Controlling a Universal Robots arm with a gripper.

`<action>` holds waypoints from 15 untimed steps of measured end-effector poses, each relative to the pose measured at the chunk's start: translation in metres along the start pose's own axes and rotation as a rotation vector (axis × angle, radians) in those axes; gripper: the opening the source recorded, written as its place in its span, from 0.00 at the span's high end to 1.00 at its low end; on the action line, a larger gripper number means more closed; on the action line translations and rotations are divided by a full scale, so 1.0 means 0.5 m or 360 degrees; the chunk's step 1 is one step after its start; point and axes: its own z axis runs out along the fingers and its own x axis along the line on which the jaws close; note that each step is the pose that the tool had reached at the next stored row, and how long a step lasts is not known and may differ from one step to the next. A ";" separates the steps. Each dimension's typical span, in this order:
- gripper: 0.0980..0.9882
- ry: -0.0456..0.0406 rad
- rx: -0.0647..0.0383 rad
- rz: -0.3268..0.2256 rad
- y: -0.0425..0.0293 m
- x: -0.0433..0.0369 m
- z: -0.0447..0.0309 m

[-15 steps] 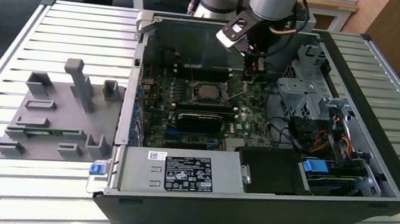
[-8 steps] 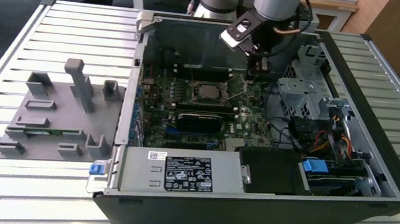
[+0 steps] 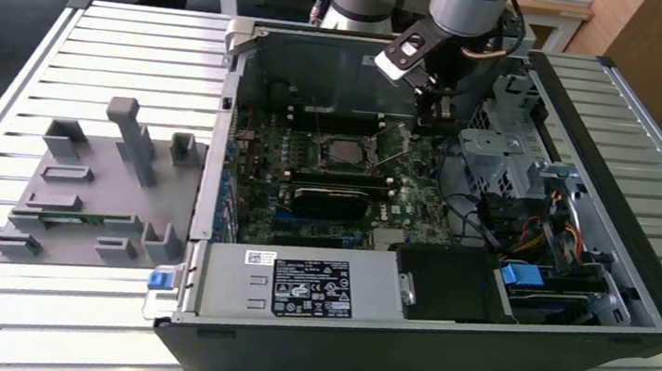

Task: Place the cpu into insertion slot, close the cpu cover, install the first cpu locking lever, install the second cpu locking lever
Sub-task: 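Close the cpu cover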

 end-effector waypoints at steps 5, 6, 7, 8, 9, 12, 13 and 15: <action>0.99 0.0000 0.0004 0.0000 0.009 0.001 0.003; 0.99 0.0000 0.0006 0.0000 0.010 0.001 0.004; 0.99 0.0000 0.0009 0.0000 0.010 0.001 0.005; 0.99 0.0000 0.0011 0.0000 0.011 0.001 0.006; 0.99 0.0000 0.0014 0.0001 0.012 0.001 0.007; 0.99 0.0000 0.0020 0.0001 0.013 0.002 0.011; 0.99 0.0000 0.0022 0.0001 0.014 0.002 0.013; 0.99 0.0000 0.0025 0.0001 0.015 0.003 0.017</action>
